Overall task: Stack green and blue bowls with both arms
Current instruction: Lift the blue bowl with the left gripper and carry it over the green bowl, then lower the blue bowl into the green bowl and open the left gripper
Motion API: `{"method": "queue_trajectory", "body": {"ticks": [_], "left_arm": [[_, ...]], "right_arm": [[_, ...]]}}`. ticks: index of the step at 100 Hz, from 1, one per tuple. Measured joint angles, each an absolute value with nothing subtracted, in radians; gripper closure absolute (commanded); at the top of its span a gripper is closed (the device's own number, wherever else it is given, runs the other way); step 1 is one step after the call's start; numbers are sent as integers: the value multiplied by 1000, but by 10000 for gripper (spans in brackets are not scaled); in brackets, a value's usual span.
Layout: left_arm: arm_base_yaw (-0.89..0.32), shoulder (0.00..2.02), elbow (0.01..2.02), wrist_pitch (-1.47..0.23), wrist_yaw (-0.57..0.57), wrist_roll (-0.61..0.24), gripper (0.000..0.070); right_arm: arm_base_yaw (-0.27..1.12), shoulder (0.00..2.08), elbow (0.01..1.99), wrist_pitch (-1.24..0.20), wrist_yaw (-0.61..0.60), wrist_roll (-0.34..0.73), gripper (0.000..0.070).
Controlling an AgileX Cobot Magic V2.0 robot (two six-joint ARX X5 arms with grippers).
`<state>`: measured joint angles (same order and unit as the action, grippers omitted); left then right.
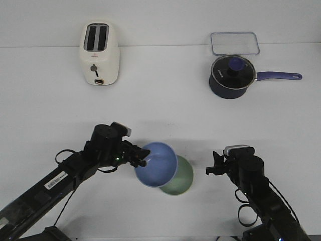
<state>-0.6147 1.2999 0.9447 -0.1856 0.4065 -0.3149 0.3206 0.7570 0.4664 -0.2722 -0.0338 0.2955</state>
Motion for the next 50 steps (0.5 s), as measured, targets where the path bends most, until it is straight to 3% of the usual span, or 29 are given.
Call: {"method": "queue_trajectory", "body": {"ticks": [19,23,31,34,50], "left_arm": [[-703,1387,945,-86,373,-328,659],[-711,1411,945,-76,373,-329,570],[-719,1446,945,-71,375,-332,321],[-720,1450,944,-72,376,-332,266],[-700,1414,944,-84,381,-331,288]], "right_arm": [[321,757,466,-272,-33,295,452],[321,757,466,-272,-34,295,452],[321,757,466,-272,-33,295,452],[321,757,466,-272,-33,295,452],[321,757,466,-272,-31,294,452]]}}
